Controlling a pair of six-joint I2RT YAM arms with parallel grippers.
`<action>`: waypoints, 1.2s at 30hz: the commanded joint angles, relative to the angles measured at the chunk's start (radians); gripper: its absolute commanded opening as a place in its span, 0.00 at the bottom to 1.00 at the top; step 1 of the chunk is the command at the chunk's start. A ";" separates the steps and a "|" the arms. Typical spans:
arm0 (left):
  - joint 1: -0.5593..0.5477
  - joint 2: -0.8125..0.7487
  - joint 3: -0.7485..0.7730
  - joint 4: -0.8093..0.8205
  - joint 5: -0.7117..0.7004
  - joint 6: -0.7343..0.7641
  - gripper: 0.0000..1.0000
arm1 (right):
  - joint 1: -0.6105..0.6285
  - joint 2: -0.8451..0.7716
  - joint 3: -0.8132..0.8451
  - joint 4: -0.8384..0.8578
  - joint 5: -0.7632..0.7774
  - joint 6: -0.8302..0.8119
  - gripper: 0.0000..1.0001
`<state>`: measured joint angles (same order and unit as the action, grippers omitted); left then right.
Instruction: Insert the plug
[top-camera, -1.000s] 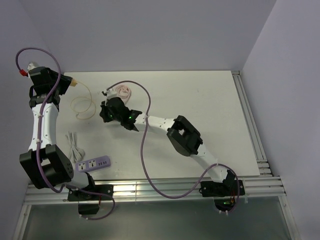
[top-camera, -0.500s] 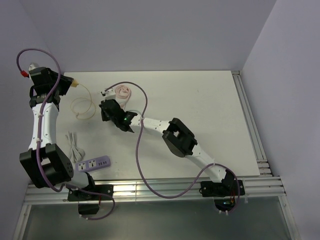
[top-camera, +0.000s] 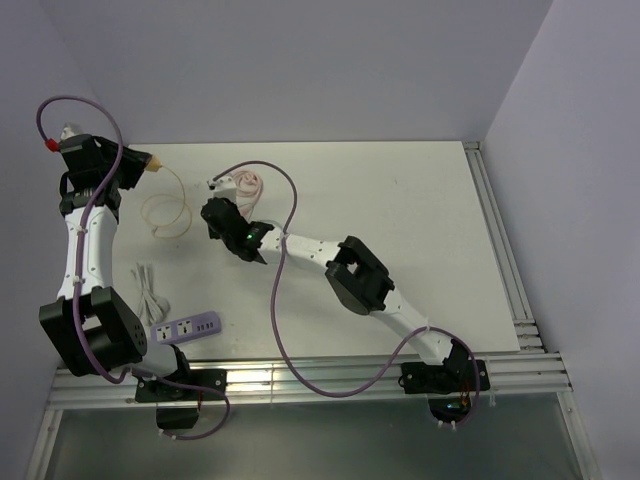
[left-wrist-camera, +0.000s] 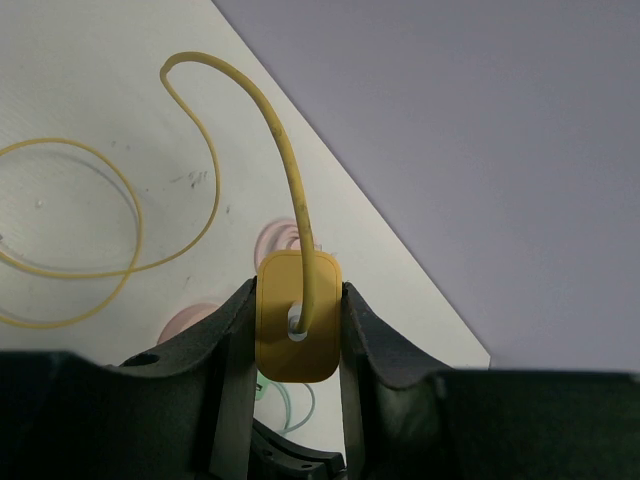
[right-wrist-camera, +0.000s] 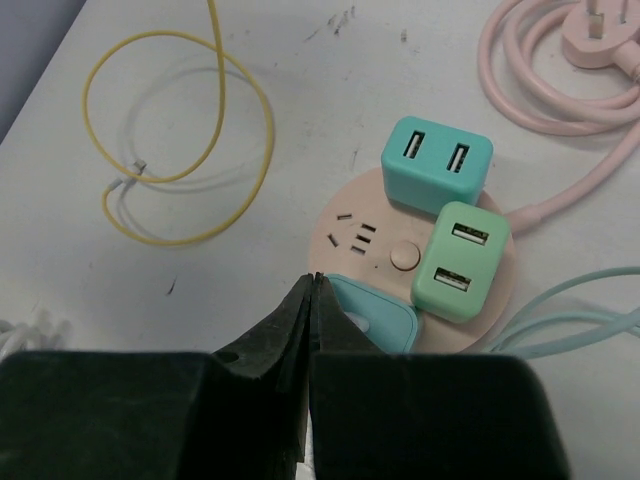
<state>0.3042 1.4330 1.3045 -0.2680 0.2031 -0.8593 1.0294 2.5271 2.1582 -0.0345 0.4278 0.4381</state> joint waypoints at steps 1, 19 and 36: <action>0.004 -0.023 -0.004 0.081 0.053 0.003 0.00 | -0.003 -0.014 -0.012 -0.010 0.094 -0.004 0.00; -0.014 0.009 -0.018 0.141 0.214 0.028 0.00 | -0.040 -0.154 -0.221 0.031 0.097 -0.012 0.00; -0.094 0.112 -0.077 0.170 0.452 0.068 0.00 | -0.045 -0.546 -0.670 0.321 -0.084 -0.050 0.00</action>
<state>0.2100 1.5204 1.2266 -0.1387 0.5816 -0.7982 0.9890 2.1338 1.5578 0.1989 0.3077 0.3759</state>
